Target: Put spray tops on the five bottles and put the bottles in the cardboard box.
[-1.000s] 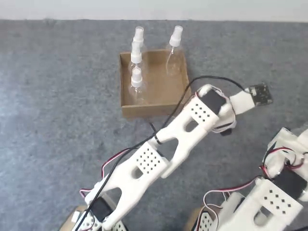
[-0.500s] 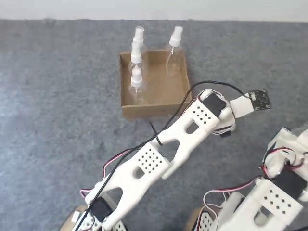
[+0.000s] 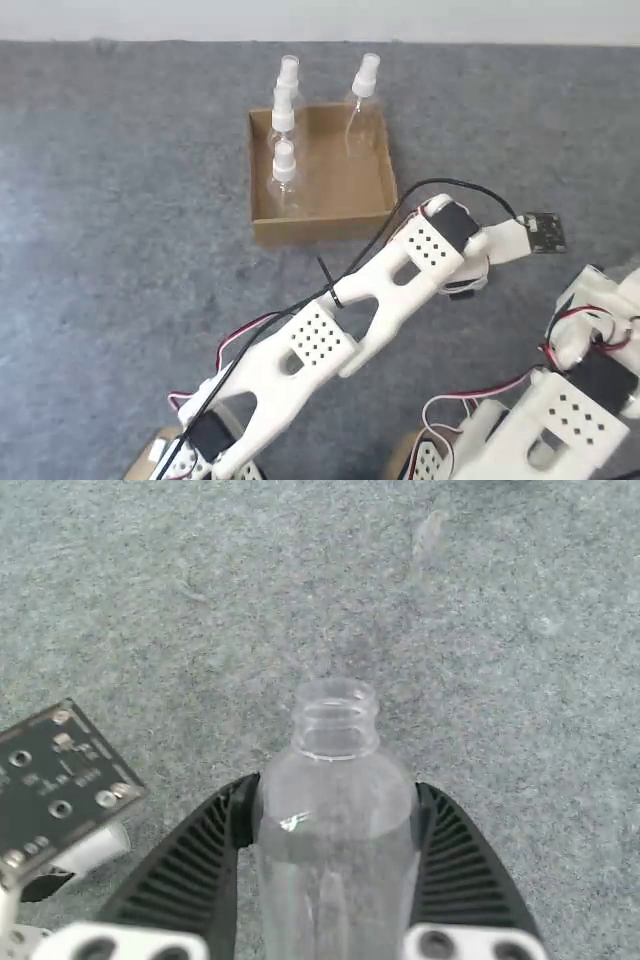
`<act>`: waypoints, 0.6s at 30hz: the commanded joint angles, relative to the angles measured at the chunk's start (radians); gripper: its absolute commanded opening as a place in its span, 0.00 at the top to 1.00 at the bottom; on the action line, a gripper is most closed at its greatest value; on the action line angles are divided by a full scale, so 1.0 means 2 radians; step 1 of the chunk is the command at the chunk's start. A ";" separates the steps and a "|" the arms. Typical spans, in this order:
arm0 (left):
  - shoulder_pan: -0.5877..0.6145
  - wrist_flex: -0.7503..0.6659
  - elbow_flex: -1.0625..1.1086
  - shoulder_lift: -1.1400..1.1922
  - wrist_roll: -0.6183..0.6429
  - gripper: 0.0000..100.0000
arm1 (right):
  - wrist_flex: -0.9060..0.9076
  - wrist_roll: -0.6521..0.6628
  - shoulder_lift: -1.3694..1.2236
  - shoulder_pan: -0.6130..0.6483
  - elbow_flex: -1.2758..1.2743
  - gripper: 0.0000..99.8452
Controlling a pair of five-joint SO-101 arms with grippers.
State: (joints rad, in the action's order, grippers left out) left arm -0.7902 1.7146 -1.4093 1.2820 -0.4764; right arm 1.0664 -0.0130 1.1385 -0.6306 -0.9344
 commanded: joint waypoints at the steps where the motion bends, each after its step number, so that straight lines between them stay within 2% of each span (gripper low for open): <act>1: 0.000 0.009 -0.049 -0.018 0.029 0.83 | -0.011 -0.001 0.017 -0.003 0.008 0.90; 7: 0.002 0.016 -0.096 -0.028 0.040 0.83 | -0.011 -0.001 0.017 0.000 0.008 0.90; 14: 0.018 -0.058 -0.093 0.012 0.040 0.82 | -0.010 0.000 0.017 0.016 0.008 0.90; 18: 0.035 -0.087 -0.093 0.040 0.040 0.76 | -0.010 0.000 0.017 0.015 0.008 0.90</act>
State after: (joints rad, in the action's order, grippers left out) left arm -0.7518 1.6057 -1.5520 1.3556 -0.4089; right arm 1.0664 -0.0130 1.1385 -0.6153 -0.9344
